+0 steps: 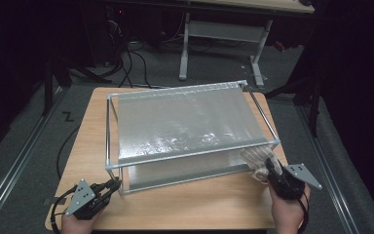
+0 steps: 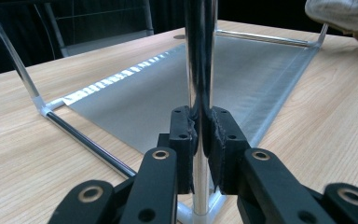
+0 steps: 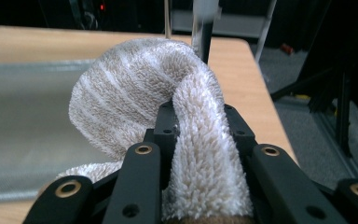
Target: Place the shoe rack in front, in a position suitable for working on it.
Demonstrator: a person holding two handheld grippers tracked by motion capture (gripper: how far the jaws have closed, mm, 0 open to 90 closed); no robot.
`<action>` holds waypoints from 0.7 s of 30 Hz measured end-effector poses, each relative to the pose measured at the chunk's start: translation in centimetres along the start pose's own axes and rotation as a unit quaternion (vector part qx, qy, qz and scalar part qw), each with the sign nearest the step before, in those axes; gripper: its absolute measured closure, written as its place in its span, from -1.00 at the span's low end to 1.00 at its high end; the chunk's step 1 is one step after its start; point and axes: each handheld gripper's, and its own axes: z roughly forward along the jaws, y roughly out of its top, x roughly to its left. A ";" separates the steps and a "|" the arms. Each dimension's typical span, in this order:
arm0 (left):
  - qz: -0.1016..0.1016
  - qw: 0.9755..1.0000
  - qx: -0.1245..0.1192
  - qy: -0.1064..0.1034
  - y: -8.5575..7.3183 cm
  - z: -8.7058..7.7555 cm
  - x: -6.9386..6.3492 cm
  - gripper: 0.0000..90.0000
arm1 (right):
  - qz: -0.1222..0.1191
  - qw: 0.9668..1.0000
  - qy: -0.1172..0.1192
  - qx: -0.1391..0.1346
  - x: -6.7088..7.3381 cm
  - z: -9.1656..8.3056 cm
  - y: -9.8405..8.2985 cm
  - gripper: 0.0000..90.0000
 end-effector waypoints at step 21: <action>-0.014 1.000 -0.002 0.020 -0.1 0.0 0.5 0.79 | 0.032 0.993 0.049 0.107 -0.7 3.9 -3.8 0.62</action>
